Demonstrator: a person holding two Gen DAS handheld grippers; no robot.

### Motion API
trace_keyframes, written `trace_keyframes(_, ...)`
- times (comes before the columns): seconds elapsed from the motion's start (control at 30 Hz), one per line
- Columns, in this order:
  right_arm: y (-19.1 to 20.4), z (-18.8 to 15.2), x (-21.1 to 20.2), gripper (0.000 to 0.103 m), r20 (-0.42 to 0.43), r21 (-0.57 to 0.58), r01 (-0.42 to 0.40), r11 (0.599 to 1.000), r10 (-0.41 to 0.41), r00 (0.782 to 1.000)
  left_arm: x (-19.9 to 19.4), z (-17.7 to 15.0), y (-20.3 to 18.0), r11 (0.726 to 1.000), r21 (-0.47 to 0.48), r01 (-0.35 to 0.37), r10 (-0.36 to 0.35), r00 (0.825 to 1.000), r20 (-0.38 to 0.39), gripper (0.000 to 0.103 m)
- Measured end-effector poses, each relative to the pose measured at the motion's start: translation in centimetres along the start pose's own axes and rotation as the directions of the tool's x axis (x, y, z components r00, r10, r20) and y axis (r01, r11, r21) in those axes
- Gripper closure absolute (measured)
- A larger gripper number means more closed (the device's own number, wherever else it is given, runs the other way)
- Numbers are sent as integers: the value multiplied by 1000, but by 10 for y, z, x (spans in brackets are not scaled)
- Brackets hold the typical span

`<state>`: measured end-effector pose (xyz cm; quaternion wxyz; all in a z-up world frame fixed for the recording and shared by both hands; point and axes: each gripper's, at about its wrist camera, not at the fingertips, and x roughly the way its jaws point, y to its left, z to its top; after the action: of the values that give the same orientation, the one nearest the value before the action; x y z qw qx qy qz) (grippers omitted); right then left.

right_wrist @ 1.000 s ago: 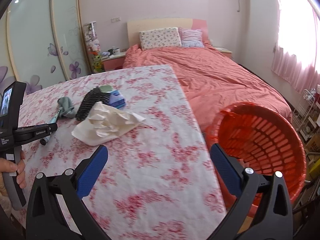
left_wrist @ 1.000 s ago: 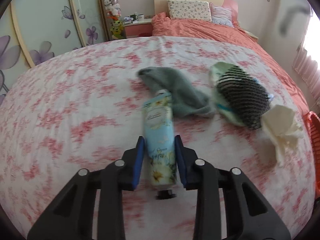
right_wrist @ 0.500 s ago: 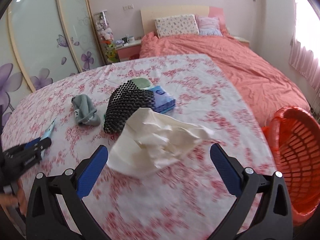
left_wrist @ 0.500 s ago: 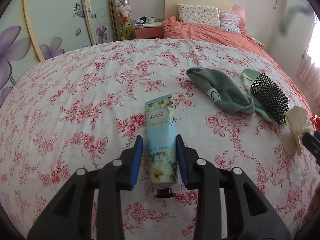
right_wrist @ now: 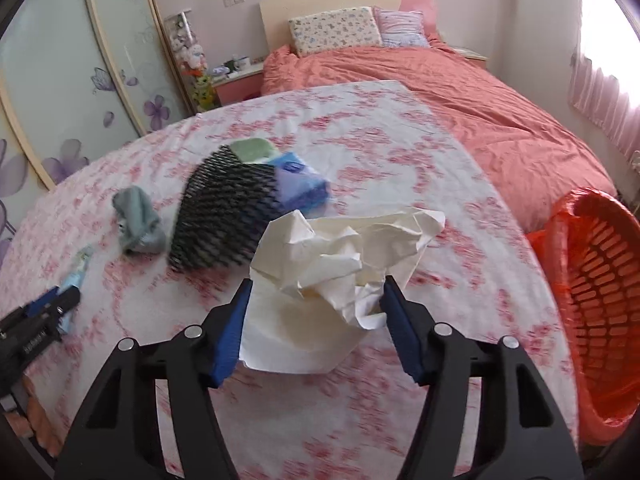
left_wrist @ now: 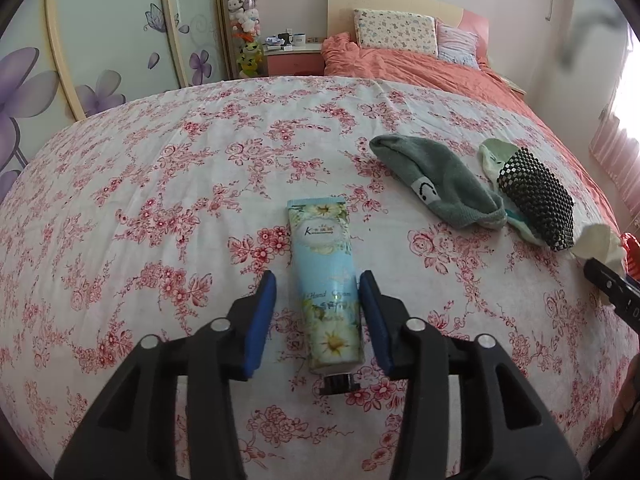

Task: Collect trash
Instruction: 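Grasp the blue hand-cream tube with the left tool while the right tool grasps the white tissue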

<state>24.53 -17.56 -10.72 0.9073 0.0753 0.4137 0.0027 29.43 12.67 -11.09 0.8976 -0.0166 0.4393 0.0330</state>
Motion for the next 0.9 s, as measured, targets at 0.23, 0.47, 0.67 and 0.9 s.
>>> trace_keyframes(0.23,6,2,6,38,-21,-37,60,998,-60,998,1,0,2,1000,-13,-11,11,1000,-3,51)
trace_keyframes(0.47,7,1,7,37,-29,-61,87,994,-89,996,0,0,2,1000,-16,-8,8,1000,-3,50)
trace_keyframes(0.67,5,1,6,37,-31,-65,90,994,-92,995,0,0,2,1000,-16,-8,8,1000,-3,50)
trace_keyframes(0.9,10,2,5,41,-18,-114,87,990,-90,996,-1,-2,-3,999,52,-2,2,1000,0,58)
